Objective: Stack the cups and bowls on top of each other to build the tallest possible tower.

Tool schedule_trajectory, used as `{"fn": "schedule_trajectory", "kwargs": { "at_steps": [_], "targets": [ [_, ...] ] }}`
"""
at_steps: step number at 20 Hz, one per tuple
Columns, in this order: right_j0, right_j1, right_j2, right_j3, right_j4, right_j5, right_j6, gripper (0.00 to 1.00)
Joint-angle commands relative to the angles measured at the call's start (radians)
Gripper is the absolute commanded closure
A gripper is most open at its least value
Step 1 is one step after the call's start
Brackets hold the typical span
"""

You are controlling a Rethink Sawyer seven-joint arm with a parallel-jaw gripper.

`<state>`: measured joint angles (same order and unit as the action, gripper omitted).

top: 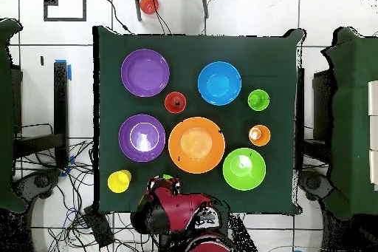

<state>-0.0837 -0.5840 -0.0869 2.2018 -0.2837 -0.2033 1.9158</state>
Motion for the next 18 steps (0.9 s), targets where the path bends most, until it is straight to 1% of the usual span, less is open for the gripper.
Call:
{"fn": "schedule_trajectory", "kwargs": {
  "at_steps": [1,3,4,6,11,12,14,15,16,18],
  "targets": [
    [0.009,-0.009,0.117,-0.016,-0.038,0.097,0.074,0.0],
    [0.013,-0.035,0.12,-0.004,-0.034,0.118,0.074,0.0],
    [0.005,-0.048,0.124,0.003,-0.037,0.129,0.07,0.0],
    [-0.007,-0.045,0.126,0.008,-0.043,0.125,0.07,0.0],
    [-0.042,-0.005,0.102,-0.012,-0.077,0.106,0.049,0.0],
    [-0.033,0.013,0.081,-0.022,-0.089,0.087,0.043,0.0],
    [-0.037,0.038,0.064,-0.033,-0.104,0.07,0.039,0.0],
    [-0.046,0.043,0.066,-0.034,-0.114,0.067,0.037,0.0],
    [-0.078,0.051,0.086,-0.04,-0.14,0.058,0.031,0.0],
    [-0.119,0.047,0.108,-0.036,-0.17,0.065,0.027,0.0]
  ]
}}
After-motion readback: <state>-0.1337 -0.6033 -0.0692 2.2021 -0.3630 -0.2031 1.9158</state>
